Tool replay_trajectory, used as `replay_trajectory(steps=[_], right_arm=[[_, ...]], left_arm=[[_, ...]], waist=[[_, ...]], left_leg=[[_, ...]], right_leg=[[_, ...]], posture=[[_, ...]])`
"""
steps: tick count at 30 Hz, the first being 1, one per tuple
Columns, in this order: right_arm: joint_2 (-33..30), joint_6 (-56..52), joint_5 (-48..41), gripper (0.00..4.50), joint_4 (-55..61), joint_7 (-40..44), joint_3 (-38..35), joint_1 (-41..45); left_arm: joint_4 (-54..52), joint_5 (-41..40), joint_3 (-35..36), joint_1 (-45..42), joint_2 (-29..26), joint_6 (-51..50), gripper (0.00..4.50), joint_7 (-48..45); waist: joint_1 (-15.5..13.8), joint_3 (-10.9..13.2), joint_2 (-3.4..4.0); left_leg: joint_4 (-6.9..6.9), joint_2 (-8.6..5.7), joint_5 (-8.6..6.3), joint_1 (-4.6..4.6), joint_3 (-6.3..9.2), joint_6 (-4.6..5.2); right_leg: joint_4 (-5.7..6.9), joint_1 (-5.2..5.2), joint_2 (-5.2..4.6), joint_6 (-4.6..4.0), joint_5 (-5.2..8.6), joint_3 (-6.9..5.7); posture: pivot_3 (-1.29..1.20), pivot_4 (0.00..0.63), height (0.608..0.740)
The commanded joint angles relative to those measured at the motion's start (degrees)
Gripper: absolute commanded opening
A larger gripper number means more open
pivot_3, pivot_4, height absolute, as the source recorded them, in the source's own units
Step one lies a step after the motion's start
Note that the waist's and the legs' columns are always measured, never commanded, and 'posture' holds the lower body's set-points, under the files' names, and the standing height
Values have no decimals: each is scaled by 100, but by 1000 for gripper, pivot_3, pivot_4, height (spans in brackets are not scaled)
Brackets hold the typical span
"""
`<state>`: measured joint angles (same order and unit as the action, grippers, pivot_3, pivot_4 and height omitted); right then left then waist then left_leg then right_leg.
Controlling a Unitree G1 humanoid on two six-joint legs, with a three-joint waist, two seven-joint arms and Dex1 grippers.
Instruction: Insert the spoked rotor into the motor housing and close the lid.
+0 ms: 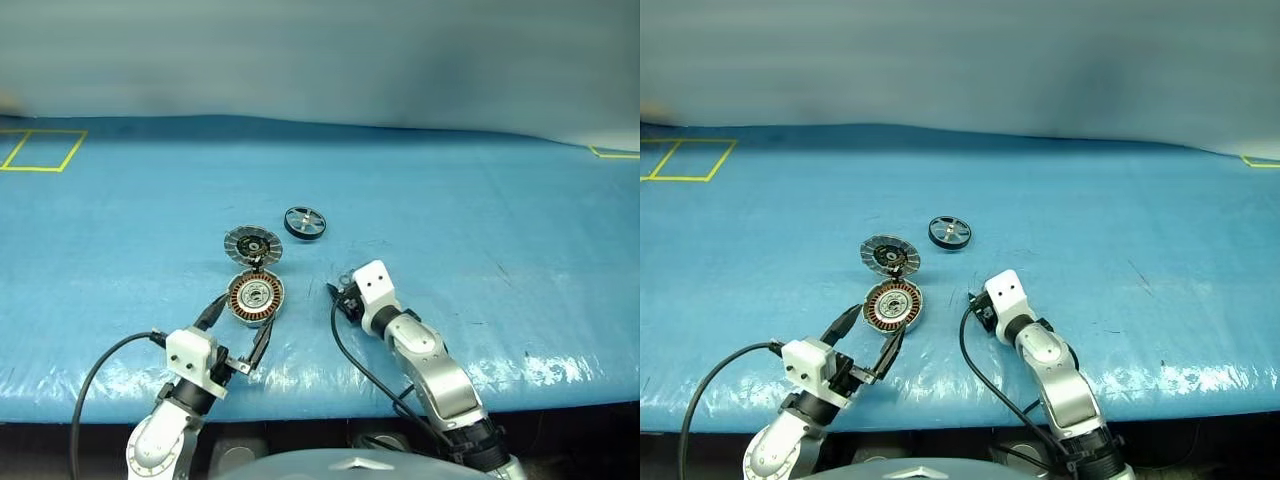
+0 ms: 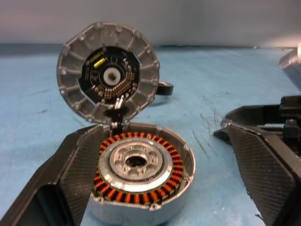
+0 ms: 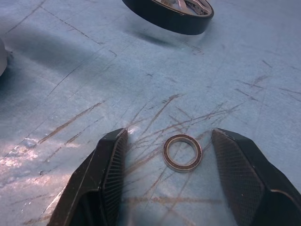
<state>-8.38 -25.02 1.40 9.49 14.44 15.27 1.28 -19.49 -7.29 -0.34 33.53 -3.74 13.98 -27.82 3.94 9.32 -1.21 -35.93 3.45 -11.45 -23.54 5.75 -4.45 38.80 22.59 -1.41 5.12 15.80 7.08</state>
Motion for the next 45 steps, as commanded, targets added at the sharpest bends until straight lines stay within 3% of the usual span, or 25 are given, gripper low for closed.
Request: replay_trajectory(steps=[1,7,8,15,21,32,45], right_arm=[[-5,-184,88,2555,-345,-165,-141,-28],[-157,-271,116,720,-179,-93,-100,-241],[-186,-289,122,666,-138,-83,-91,-274],[-890,-489,172,666,1265,621,468,-415],[-1031,-655,330,666,1975,1076,1102,256],[-183,-737,345,666,1275,1117,1921,977],[592,-452,275,666,309,1051,1942,1331]], left_arm=[[476,-41,98,51,31,721,4500,149],[789,-228,67,104,137,1003,4500,347],[741,-204,38,91,151,980,4500,408],[675,-102,-142,-91,-6,865,4500,547],[686,-79,-298,-100,-184,927,4500,535],[636,-102,-492,-147,-378,836,4500,502],[619,-122,-586,-193,-422,771,4500,589]], waist=[[-1,-14,-13],[-40,-31,-22],[-54,-31,-21],[-60,-34,-16],[10,-25,-4],[-17,-17,-4],[-17,-15,-1]], left_leg=[[-1,0,0,0,0,0],[-2,-2,-5,-5,-5,-8],[-2,-2,-13,-7,-5,-21],[12,-2,-21,-14,-6,-11],[37,5,-18,-25,-10,-7],[42,5,-19,-24,-8,-8],[53,5,-19,-24,-8,-7]], right_leg=[[0,0,0,0,0,0],[-13,0,-9,-1,1,2],[-15,0,-9,-1,1,2],[-30,6,-8,-1,2,1],[-30,4,1,-4,3,2],[-53,21,-1,-5,5,-1],[-54,18,0,-4,4,-3]], posture=[[0,150,740],[0,150,740],[0,150,740],[0,150,740],[0,150,740],[0,150,740],[0,150,740]])
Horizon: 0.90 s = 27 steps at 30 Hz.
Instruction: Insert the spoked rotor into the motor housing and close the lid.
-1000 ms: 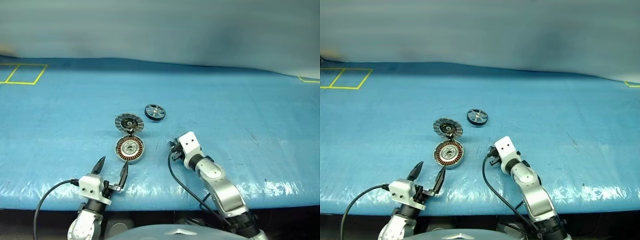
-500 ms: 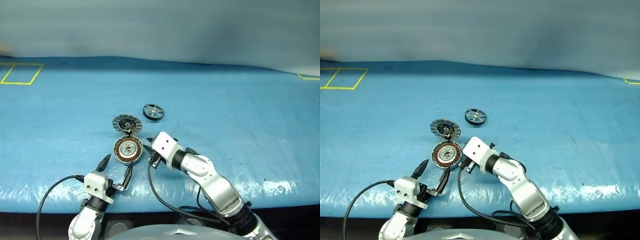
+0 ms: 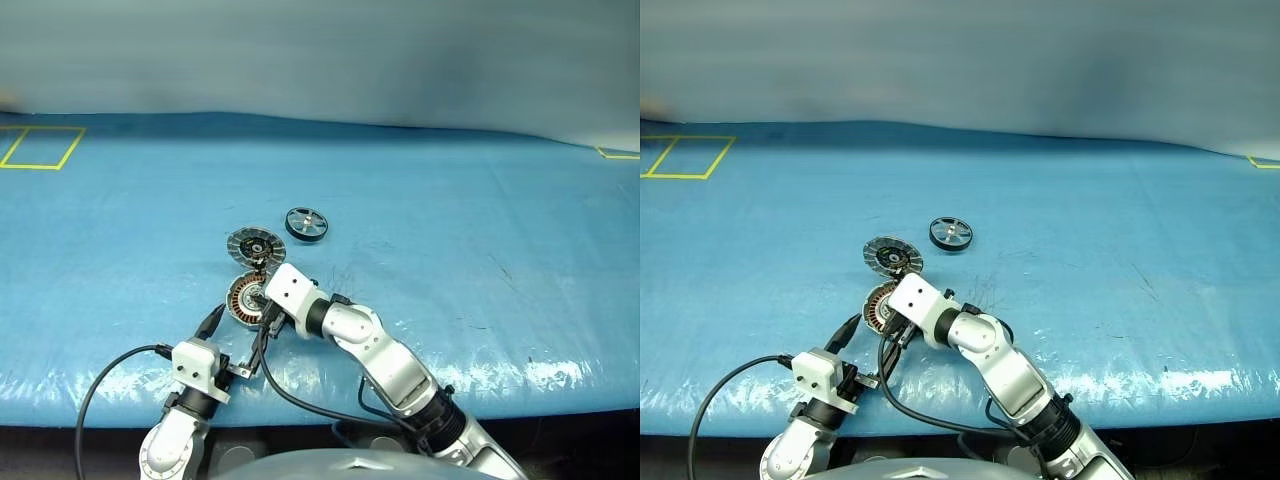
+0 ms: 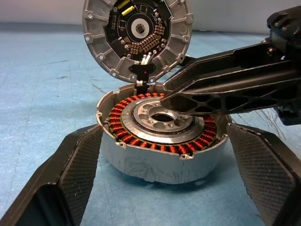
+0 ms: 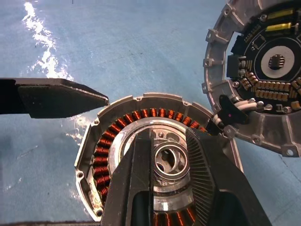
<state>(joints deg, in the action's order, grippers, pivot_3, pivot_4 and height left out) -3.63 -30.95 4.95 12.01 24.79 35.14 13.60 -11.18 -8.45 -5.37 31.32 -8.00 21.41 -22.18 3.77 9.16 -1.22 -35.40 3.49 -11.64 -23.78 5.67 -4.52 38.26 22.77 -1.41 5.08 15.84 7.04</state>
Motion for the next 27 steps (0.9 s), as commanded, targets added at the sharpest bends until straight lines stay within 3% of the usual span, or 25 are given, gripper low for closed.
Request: replay_trajectory(steps=[1,18,25,27], right_arm=[[129,152,-77,666,33,23,-41,108],[306,198,-180,666,-492,57,-105,125],[237,34,-333,2944,-93,170,-251,9],[151,-204,-530,2944,400,292,-378,-92]], left_arm=[[-210,-5,-85,31,3,26,4500,35],[-223,-99,-105,-10,-15,-103,4500,99],[-226,-117,-94,0,-9,-104,4500,105],[-215,-112,-88,17,-9,-84,4500,108]], waist=[[0,0,0],[5,1,3],[2,2,4],[-7,4,6]], left_leg=[[0,0,0,0,0,0],[9,0,0,2,0,0],[9,0,0,3,0,0],[10,0,0,0,0,0]], right_leg=[[0,0,0,0,0,0],[-3,0,0,0,0,0],[-5,3,0,-1,1,0],[-6,2,0,-1,1,0]], posture=[[0,150,740],[0,150,740],[0,150,740],[0,150,740]])
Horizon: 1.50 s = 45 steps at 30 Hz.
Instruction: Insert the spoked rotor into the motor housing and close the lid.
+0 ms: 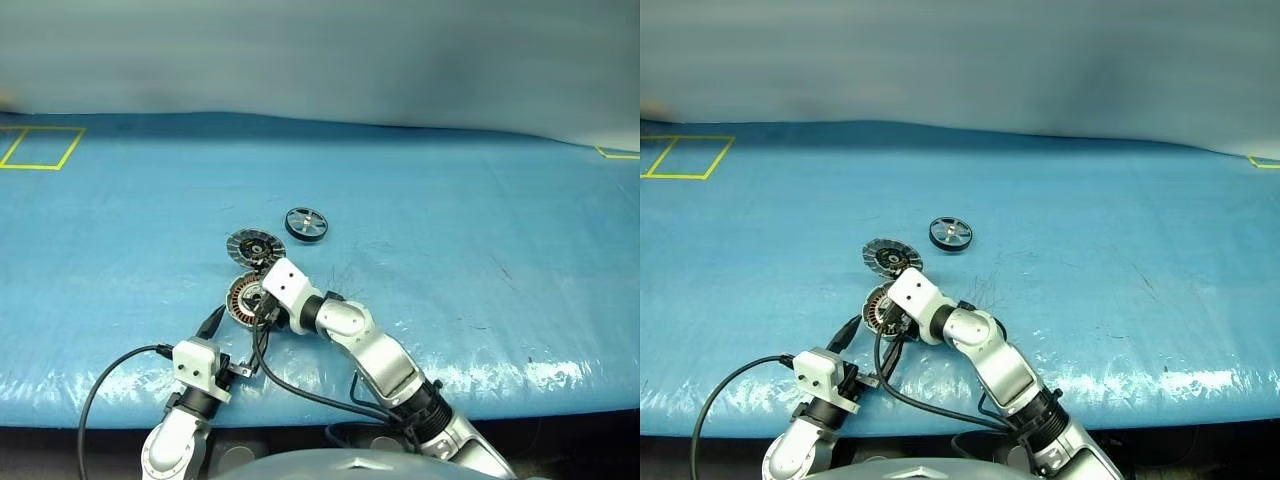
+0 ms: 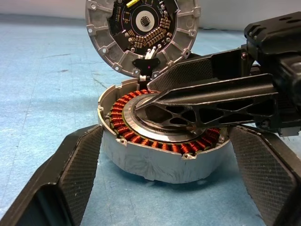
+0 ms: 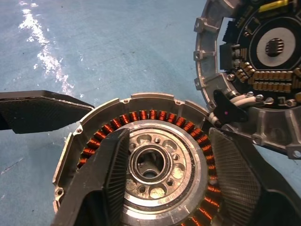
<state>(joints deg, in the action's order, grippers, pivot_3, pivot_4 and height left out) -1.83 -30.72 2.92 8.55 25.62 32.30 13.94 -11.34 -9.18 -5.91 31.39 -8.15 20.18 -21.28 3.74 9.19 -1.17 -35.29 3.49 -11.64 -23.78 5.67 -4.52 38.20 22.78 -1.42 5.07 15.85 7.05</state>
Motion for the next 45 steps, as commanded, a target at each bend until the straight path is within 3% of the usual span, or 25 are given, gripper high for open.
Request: replay_trajectory(steps=[1,3,6,13,27,45], right_arm=[[-59,-309,-380,2944,893,237,-126,-152],[-99,-422,-431,2944,1059,237,-150,-188],[-166,-527,-432,2305,1154,196,-98,-210],[-143,-490,-277,51,885,-3,103,-133],[-38,-482,-55,18,329,-280,167,131],[-152,-707,-334,18,856,96,112,88]], left_arm=[[-195,-33,-34,13,6,45,4500,21],[-190,-8,-34,12,14,42,4500,49],[-177,15,-40,3,19,37,4500,78],[-136,20,-24,-45,10,70,4500,127],[-146,22,-99,-37,48,95,4500,138],[-300,-40,-310,111,71,144,4500,46]], waist=[[2,1,1],[14,4,8],[17,5,9],[17,5,8],[19,5,8],[17,5,9]], left_leg=[[2,0,0,-2,0,0],[8,1,0,-6,0,0],[8,2,0,-2,0,0],[10,2,0,-3,-1,0],[8,1,1,0,0,0],[9,1,0,-3,0,0]], right_leg=[[-3,-2,0,0,0,0],[-2,-7,1,0,0,0],[0,-5,2,-1,0,0],[-3,-4,2,-1,0,0],[-4,-5,1,0,0,0],[-4,-5,1,-1,0,0]], posture=[[0,150,740],[0,150,740],[0,150,740],[0,150,740],[0,150,740],[0,150,740]])
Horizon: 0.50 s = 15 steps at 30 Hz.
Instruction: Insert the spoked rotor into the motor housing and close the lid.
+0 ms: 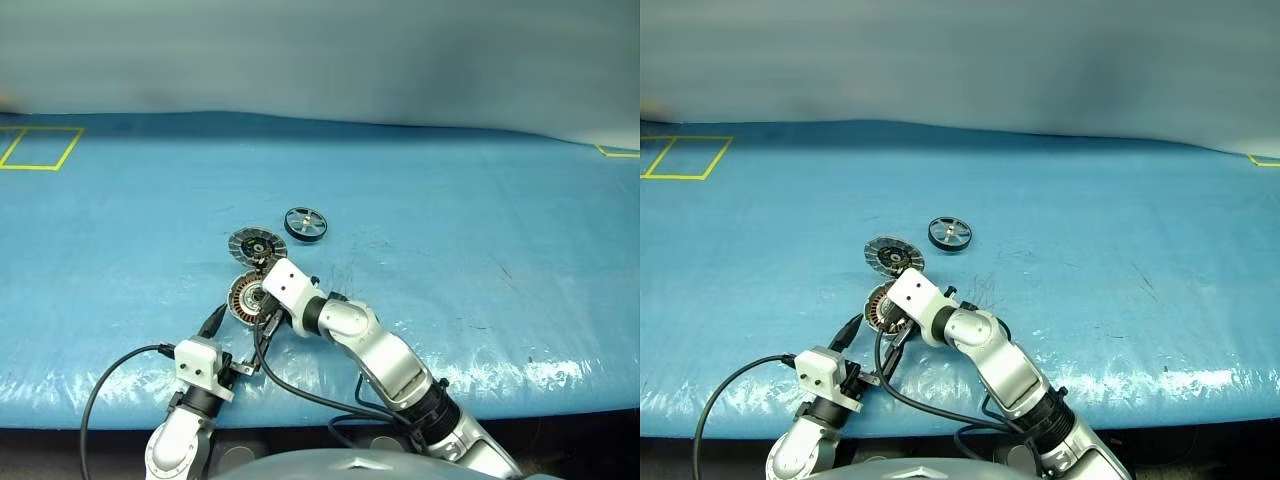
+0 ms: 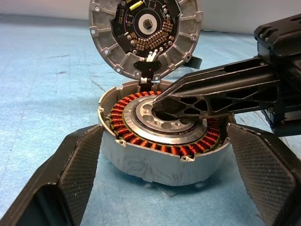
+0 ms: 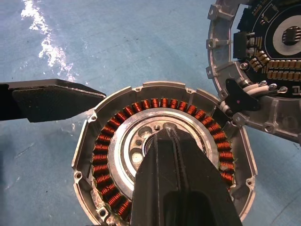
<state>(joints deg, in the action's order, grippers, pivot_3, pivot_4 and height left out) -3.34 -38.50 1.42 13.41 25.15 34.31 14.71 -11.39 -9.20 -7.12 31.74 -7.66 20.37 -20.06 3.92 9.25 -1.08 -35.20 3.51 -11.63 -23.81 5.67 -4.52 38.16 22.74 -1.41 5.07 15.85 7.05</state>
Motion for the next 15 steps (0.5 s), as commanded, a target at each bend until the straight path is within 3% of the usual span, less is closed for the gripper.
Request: replay_trajectory(steps=[1,10,15], right_arm=[[-35,100,-232,18,421,192,-118,0],[-189,220,-505,18,688,303,-377,-79],[-513,9,-791,18,1048,360,-974,-117]], left_arm=[[-322,19,-272,90,-4,110,4500,-110],[-541,425,-432,181,-37,332,4500,136],[-855,534,-308,299,-92,350,4500,331]], waist=[[-5,0,0],[0,1,2],[-7,2,2]], left_leg=[[0,0,0,-3,0,0],[0,1,0,1,0,0],[0,-1,0,-7,-1,0]], right_leg=[[0,-1,0,0,0,0],[1,5,1,-1,1,0],[-4,-1,-1,0,0,0]], posture=[[0,150,740],[0,150,740],[0,150,740]])
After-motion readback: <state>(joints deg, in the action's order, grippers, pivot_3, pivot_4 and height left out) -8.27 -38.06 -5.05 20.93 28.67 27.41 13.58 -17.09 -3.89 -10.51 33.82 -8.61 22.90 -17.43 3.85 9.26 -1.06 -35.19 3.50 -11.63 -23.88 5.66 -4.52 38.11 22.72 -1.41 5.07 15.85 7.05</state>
